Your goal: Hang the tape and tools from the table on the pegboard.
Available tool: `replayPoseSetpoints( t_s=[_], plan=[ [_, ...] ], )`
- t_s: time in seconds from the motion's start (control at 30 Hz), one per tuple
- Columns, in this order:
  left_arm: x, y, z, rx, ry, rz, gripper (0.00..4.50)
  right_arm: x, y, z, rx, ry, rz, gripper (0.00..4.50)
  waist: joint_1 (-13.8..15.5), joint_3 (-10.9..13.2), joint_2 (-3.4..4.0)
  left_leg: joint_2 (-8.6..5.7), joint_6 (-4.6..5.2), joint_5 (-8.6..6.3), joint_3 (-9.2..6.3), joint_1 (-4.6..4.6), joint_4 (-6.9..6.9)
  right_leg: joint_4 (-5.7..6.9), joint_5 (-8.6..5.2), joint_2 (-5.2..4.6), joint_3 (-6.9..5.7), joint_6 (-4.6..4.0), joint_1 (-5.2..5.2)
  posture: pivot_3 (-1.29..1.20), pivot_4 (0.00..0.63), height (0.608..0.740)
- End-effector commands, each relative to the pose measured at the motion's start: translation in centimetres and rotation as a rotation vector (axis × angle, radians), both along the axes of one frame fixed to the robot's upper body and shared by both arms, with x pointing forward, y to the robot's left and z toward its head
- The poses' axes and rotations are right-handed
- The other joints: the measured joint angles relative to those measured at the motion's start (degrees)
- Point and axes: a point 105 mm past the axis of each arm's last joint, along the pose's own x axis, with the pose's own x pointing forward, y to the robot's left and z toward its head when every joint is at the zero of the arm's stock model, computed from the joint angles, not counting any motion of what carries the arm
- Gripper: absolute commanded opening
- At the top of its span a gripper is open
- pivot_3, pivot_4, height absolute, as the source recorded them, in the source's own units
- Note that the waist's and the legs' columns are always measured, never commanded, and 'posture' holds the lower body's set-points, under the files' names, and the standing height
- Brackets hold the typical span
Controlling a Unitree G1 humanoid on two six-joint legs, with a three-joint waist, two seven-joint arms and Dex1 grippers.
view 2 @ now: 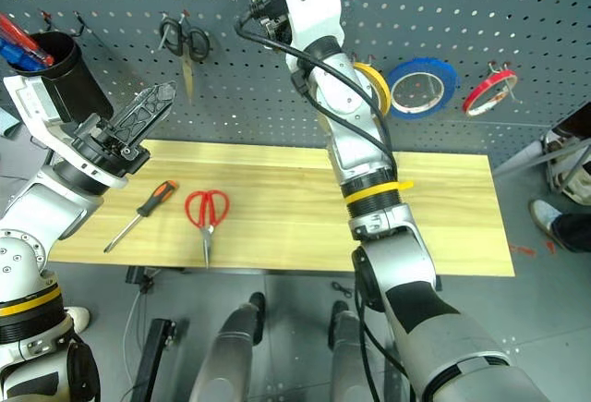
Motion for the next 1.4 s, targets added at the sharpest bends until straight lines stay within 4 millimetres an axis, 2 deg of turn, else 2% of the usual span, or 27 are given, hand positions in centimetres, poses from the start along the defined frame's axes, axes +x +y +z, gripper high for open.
replayPoseSetpoints(
  t_s=[0.03, 0.2, 0.4, 0.5, 0.57, 0.63, 0.67, 0.83, 0.93, 1.07, 1.13, 1.2, 1.27, 1.33, 1.4],
  plan=[
    [-1.0, -0.3, 1.1, 0.014, -0.052, -0.016, 4.50, -0.7, -0.4, 1.7, 0.053, -0.075, 0.000, 2.62, 0.0, 0.0, 0.00, 0.00, -0.05, 0.06, -0.02, 0.02, -0.06, 0.01, 0.00, 0.00, -0.02, 0.00, 0.00, 0.25, 0.347, 0.740],
    [-1.0, -0.4, 1.2, 0.009, -0.054, -0.016, 4.50, -0.1, 0.0, 0.0, 0.071, -0.002, 0.034, 2.62, 0.1, 0.0, 0.00, 0.00, -0.06, 0.20, -0.08, 0.06, -0.18, 0.02, 0.05, 0.00, -0.08, -0.07, 0.00, 0.25, 0.347, 0.740],
    [-1.1, -0.6, 1.1, 0.014, -0.048, -0.021, 4.50, -0.2, 0.5, -0.7, 0.076, 0.030, 0.057, 2.62, 0.0, 0.0, 0.00, 0.00, -0.06, 0.21, -0.10, 0.05, -0.22, 0.02, 0.06, 0.01, -0.10, -0.08, 0.00, 0.25, 0.349, 0.740],
    [-1.1, -0.6, 1.0, 0.017, -0.046, -0.021, 4.50, 0.6, 0.4, -2.2, 0.061, 0.087, 0.042, 2.62, 0.1, 0.0, 0.00, 0.00, -0.07, 0.22, -0.12, 0.05, -0.24, 0.02, 0.06, 0.01, -0.11, -0.08, -0.01, 0.25, 0.349, 0.740],
    [-1.1, -0.6, 1.0, 0.020, -0.045, -0.021, 4.50, 1.0, 0.2, -3.1, 0.050, 0.121, 0.034, 3.68, 0.1, 0.0, 0.00, 0.00, -0.07, 0.22, -0.12, 0.05, -0.24, 0.02, 0.06, 0.01, -0.11, -0.08, 0.00, 0.25, 0.352, 0.740],
    [-1.1, -0.6, 1.0, 0.023, -0.043, -0.021, 4.50, 1.2, 0.1, -3.5, 0.038, 0.133, 0.030, 4.29, 0.1, 0.0, 0.00, 0.00, -0.07, 0.22, -0.12, 0.06, -0.23, 0.03, 0.06, 0.01, -0.11, -0.08, 0.00, 0.25, 0.352, 0.740],
    [-1.1, -0.6, 0.9, 0.027, -0.042, -0.020, 4.50, 1.2, 0.1, -3.6, 0.030, 0.135, 0.028, 4.47, 0.1, 0.0, 0.00, 0.00, -0.08, 0.23, -0.12, 0.06, -0.22, 0.04, 0.06, 0.01, -0.11, -0.09, 0.00, 0.25, 0.352, 0.740],
    [-0.8, -0.5, -0.4, 0.082, -0.004, 0.012, 4.50, 1.1, -0.6, -3.7, -0.003, 0.131, 0.021, 4.47, 0.1, 0.0, 0.00, 0.01, -0.10, 0.40, -0.13, 0.08, -0.26, 0.05, 0.13, 0.01, -0.11, -0.05, 0.00, 0.25, 0.352, 0.740],
    [-0.8, -0.1, -3.5, 0.202, 0.076, 0.081, 4.50, 0.5, -1.5, -4.4, -0.061, 0.154, 0.043, 4.47, 0.0, 0.0, 0.00, 0.01, -0.10, 0.40, -0.14, 0.07, -0.31, 0.01, 0.13, 0.01, -0.11, -0.05, 0.00, 0.23, 0.366, 0.740],
    [-1.4, 1.7, -10.6, 0.423, 0.290, 0.273, 4.50, -2.1, -2.6, -7.2, -0.198, 0.263, 0.212, 4.47, 0.1, 0.0, -0.01, 0.00, -0.11, 0.39, -0.13, 0.07, -0.54, -0.04, 0.11, 0.01, -0.11, -0.14, -0.07, 0.23, 0.400, 0.740],
    [-1.8, 3.2, -13.5, 0.507, 0.399, 0.404, 4.50, -3.9, -2.7, -9.6, -0.276, 0.371, 0.342, 4.47, 0.1, 0.0, 0.02, 0.05, -0.11, 0.39, -0.13, 0.01, -0.55, 0.02, 0.07, 0.03, -0.09, -0.19, -0.18, 0.23, 0.409, 0.740],
    [-2.1, 3.6, -14.7, 0.539, 0.444, 0.452, 4.50, -5.1, -2.7, -11.0, -0.325, 0.437, 0.416, 4.47, 0.1, 0.0, 0.02, 0.02, -0.11, 0.38, -0.10, 0.04, -0.57, -0.02, 0.05, -0.01, -0.07, -0.17, -0.16, 0.23, 0.409, 0.740],
    [-2.1, 4.1, -17.3, 0.601, 0.522, 0.530, 4.50, -7.2, -2.8, -14.3, -0.438, 0.548, 0.559, 4.47, 0.2, 0.1, 0.02, 0.05, -0.11, 0.38, -0.11, 0.06, -0.52, 0.02, -0.15, 0.01, -0.09, 0.04, -0.18, 0.22, 0.427, 0.740],
    [-2.1, 4.4, -19.4, 0.671, 0.584, 0.597, 4.50, -9.0, -3.1, -17.0, -0.532, 0.634, 0.675, 4.47, 0.3, 0.1, 0.02, 0.07, -0.11, 0.38, -0.11, 0.12, -0.49, 0.04, -0.41, 0.02, -0.09, -0.27, -0.14, 0.20, 0.437, 0.740],
    [-2.0, 4.5, -20.4, 0.682, 0.623, 0.641, 4.50, -9.8, -3.4, -18.1, -0.581, 0.656, 0.718, 4.47, 0.3, 0.1, 0.00, 0.05, -0.11, 0.38, -0.10, 0.12, -0.40, 0.03, -0.41, 0.01, -0.03, -0.28, -0.10, 0.19, 0.445, 0.740]
  ],
)
